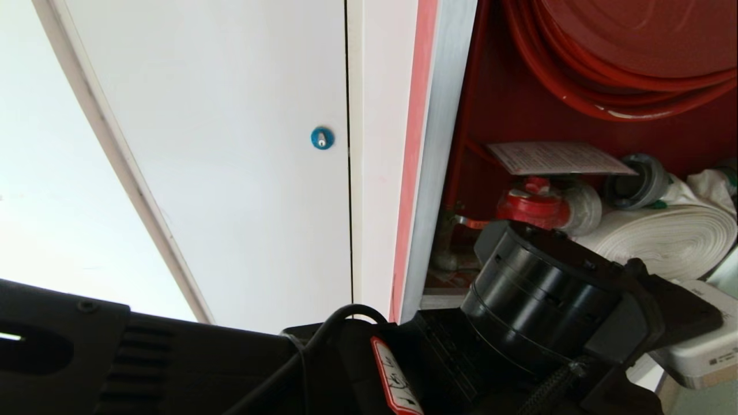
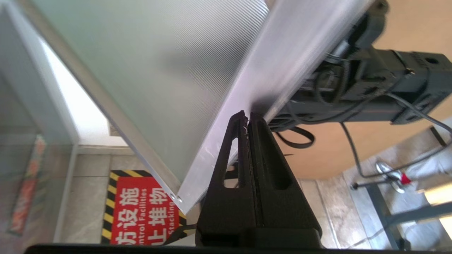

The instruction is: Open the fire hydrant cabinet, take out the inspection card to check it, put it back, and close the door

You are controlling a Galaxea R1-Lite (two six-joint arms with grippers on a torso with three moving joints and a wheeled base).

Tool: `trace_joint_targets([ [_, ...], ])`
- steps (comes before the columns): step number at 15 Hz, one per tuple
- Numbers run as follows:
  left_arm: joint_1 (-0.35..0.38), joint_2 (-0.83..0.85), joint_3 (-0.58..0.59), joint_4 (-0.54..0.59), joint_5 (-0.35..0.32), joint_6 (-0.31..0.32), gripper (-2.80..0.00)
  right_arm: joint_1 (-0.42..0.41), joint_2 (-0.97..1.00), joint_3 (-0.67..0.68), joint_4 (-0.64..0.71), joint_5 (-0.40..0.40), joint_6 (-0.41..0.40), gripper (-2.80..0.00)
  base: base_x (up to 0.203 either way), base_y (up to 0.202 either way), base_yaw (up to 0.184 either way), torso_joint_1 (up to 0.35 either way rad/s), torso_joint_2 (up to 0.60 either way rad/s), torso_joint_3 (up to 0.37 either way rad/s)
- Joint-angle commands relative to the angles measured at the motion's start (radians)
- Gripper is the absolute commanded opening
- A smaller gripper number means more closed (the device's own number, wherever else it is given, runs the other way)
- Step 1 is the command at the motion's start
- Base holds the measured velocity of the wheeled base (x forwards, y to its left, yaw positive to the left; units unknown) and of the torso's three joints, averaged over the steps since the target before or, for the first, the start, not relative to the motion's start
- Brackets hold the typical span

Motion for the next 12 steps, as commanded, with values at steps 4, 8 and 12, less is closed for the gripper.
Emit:
trace_joint_targets([
  [4, -0.032, 0.028, -0.003, -0.002, -0.002, -0.001, -2.80, 0.000, 0.001, 0.000, 0.000, 0.000, 0.001, -2.80, 0.000, 0.000, 0.000, 0.000, 0.00, 0.000],
  [8, -0.024, 0.021, -0.001, -0.002, -0.001, -0.001, -2.80, 0.000, 0.000, 0.000, 0.000, 0.000, 0.001, -2.80, 0.000, 0.000, 0.000, 0.000, 0.00, 0.000],
  [12, 0.087, -0.010, 0.045, 0.002, -0.002, -0.002, -2.80, 0.000, 0.000, 0.000, 0.000, 0.000, 0.001, -2.80, 0.000, 0.000, 0.000, 0.000, 0.00, 0.000],
])
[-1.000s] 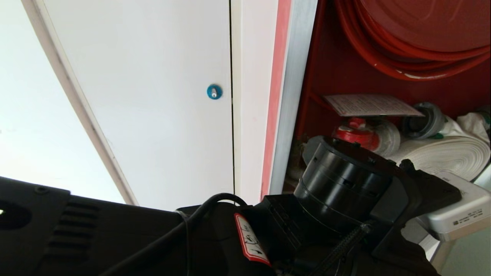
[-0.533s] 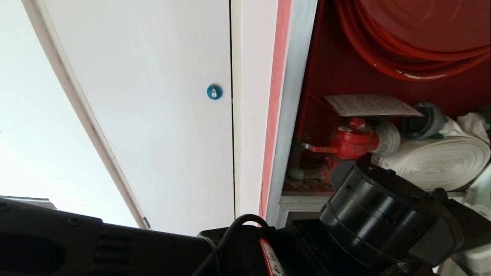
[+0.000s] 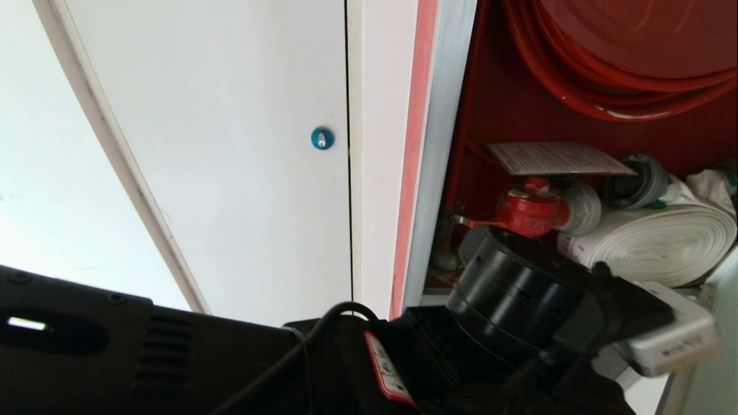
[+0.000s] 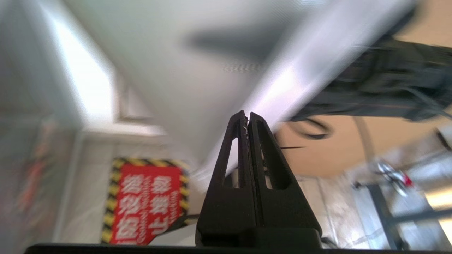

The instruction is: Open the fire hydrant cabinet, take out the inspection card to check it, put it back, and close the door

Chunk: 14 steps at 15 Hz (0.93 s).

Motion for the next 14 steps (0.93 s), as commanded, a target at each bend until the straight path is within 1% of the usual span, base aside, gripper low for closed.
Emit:
trace_joint_targets([
  [1, 0.073, -0.023, 0.033, -0.003, -0.004, 0.000, -2.80, 0.000, 0.001, 0.000, 0.001, 0.000, 0.000, -2.80, 0.000, 0.000, 0.000, 0.000, 0.00, 0.000],
  [4, 0.222, -0.063, 0.132, -0.005, -0.005, 0.006, -2.80, 0.000, 0.000, 0.000, 0.000, 0.000, 0.000, -2.80, 0.000, 0.000, 0.000, 0.000, 0.00, 0.000],
  [5, 0.276, -0.088, 0.173, -0.005, -0.005, 0.017, -2.80, 0.000, 0.000, 0.000, 0.000, 0.000, 0.000, -2.80, 0.000, 0.000, 0.000, 0.000, 0.00, 0.000],
  [7, 0.399, -0.143, 0.276, -0.004, -0.005, 0.065, -2.80, 0.000, 0.001, 0.000, 0.000, 0.000, 0.000, -2.80, 0.000, 0.000, 0.000, 0.000, 0.00, 0.000],
  [9, 0.517, -0.226, 0.403, -0.005, -0.004, 0.106, -2.80, 0.000, 0.001, 0.000, 0.000, 0.000, 0.000, -2.80, 0.000, 0.000, 0.000, 0.000, 0.00, 0.000],
  [11, 0.644, -0.345, 0.522, -0.008, 0.001, 0.179, -2.80, 0.000, 0.000, 0.000, 0.000, 0.000, 0.000, -2.80, 0.000, 0.000, 0.000, 0.000, 0.00, 0.000],
  [13, 0.762, -0.471, 0.610, -0.035, 0.022, 0.211, -2.80, 0.000, 0.000, 0.000, 0.000, 0.000, 0.000, -2.80, 0.000, 0.000, 0.000, 0.000, 0.00, 0.000],
  [14, 0.843, -0.544, 0.641, -0.048, 0.039, 0.221, -2.80, 0.000, 0.002, 0.000, 0.000, 0.000, 0.000, -2.80, 0.000, 0.000, 0.000, 0.000, 0.00, 0.000],
])
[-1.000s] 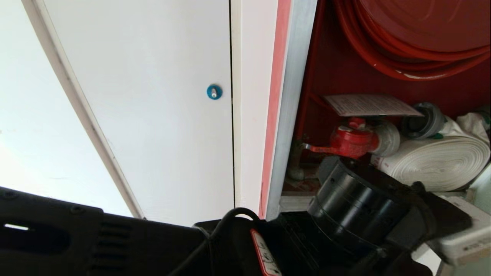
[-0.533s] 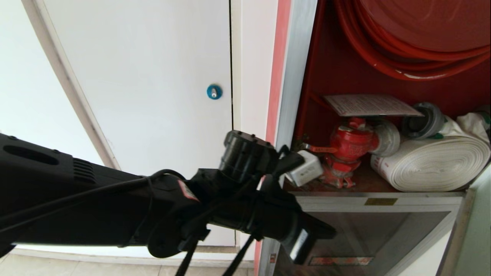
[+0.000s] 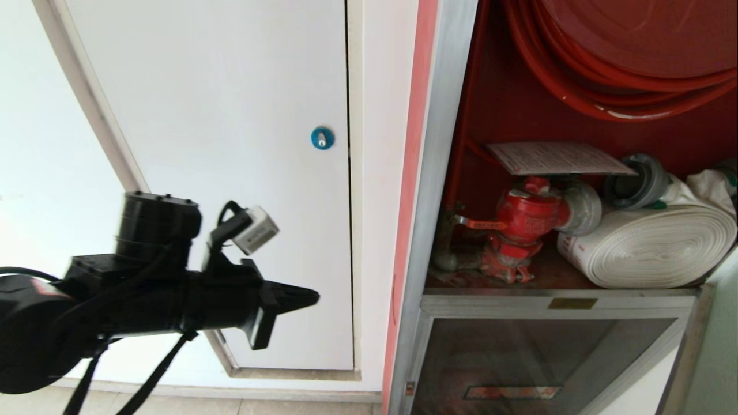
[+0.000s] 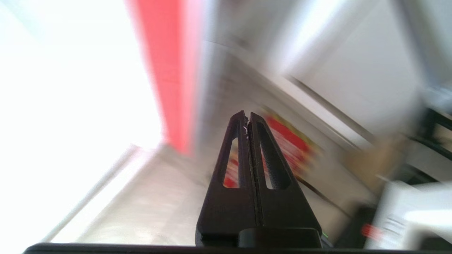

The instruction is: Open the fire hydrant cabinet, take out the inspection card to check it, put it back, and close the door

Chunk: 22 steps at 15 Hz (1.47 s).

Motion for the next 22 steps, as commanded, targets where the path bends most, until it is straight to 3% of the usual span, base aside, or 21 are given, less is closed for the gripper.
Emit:
trace_joint_targets([
  [1, 0.139, -0.188, 0.064, -0.013, 0.028, 0.009, -2.80, 0.000, 0.000, 0.000, 0.000, 0.000, 0.000, -2.80, 0.000, 0.000, 0.000, 0.000, 0.00, 0.000],
  [4, 0.364, -0.378, 0.152, -0.025, 0.113, 0.028, -2.80, 0.000, 0.001, 0.000, 0.000, 0.000, 0.000, -2.80, 0.000, 0.000, 0.000, 0.000, 0.00, 0.000],
  [7, 0.466, -0.602, 0.255, -0.026, 0.131, 0.029, -2.80, 0.000, 0.002, 0.000, 0.000, 0.000, 0.000, -2.80, 0.000, 0.000, 0.000, 0.000, 0.00, 0.000],
  [10, 0.491, -0.848, 0.367, -0.011, 0.127, 0.020, -2.80, 0.000, 0.002, 0.000, 0.000, 0.000, 0.000, -2.80, 0.000, 0.000, 0.000, 0.000, 0.00, 0.000],
  [13, 0.490, -1.037, 0.406, 0.147, 0.124, 0.014, -2.80, 0.000, 0.000, 0.000, 0.000, 0.000, 0.000, -2.80, 0.000, 0.000, 0.000, 0.000, 0.00, 0.000],
  [16, 0.387, -1.165, 0.413, 0.300, 0.133, -0.018, -2.80, 0.000, 0.002, 0.000, 0.000, 0.000, 0.000, -2.80, 0.000, 0.000, 0.000, 0.000, 0.00, 0.000],
  [22, 0.396, -1.391, 0.548, 0.314, 0.245, -0.074, -2.80, 0.000, 0.000, 0.000, 0.000, 0.000, 0.000, -2.80, 0.000, 0.000, 0.000, 0.000, 0.00, 0.000],
])
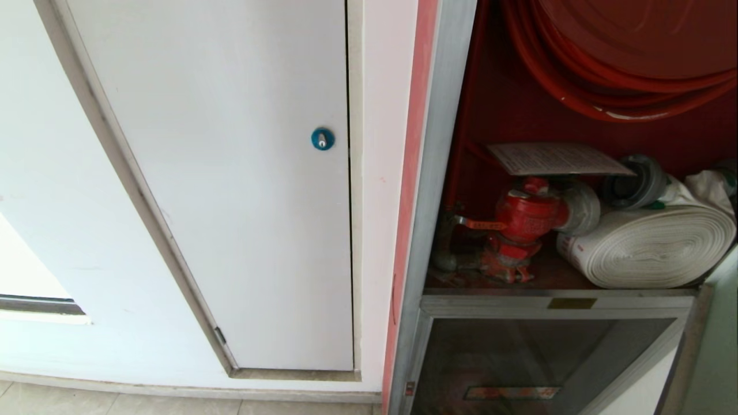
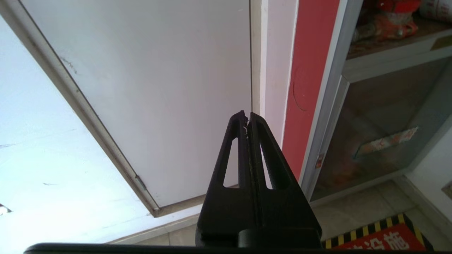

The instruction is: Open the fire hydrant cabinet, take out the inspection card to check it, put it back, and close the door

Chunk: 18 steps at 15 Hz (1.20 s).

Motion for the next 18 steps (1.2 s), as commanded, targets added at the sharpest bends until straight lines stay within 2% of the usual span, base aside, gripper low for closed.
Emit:
trace_joint_targets([
  [1, 0.008, -0.106, 0.032, 0.003, 0.010, -0.019, -2.80, 0.000, 0.000, 0.000, 0.000, 0.000, 0.000, -2.80, 0.000, 0.000, 0.000, 0.000, 0.00, 0.000],
  [5, 0.011, -0.221, 0.133, 0.007, 0.110, -0.020, -2.80, 0.000, 0.000, 0.000, 0.000, 0.000, 0.000, -2.80, 0.000, 0.000, 0.000, 0.000, 0.00, 0.000],
  [7, 0.011, -0.223, 0.166, 0.000, 0.187, -0.019, -2.80, 0.000, 0.001, 0.000, 0.000, 0.000, 0.000, -2.80, 0.000, 0.000, 0.000, 0.000, 0.00, 0.000],
  [12, 0.011, -0.223, 0.203, -0.003, 0.248, -0.015, -2.80, 0.000, 0.000, 0.000, 0.000, 0.000, 0.000, -2.80, 0.000, 0.000, 0.000, 0.000, 0.00, 0.000],
  [14, 0.011, -0.223, 0.222, 0.025, 0.256, 0.010, -2.80, 0.000, 0.002, 0.000, 0.000, 0.000, 0.000, -2.80, 0.000, 0.000, 0.000, 0.000, 0.00, 0.000],
  [18, 0.011, -0.223, 0.222, 0.041, 0.256, 0.005, -2.80, 0.000, 0.000, 0.000, 0.000, -0.001, 0.000, -2.80, 0.000, 0.000, 0.000, 0.000, 0.00, 0.000],
])
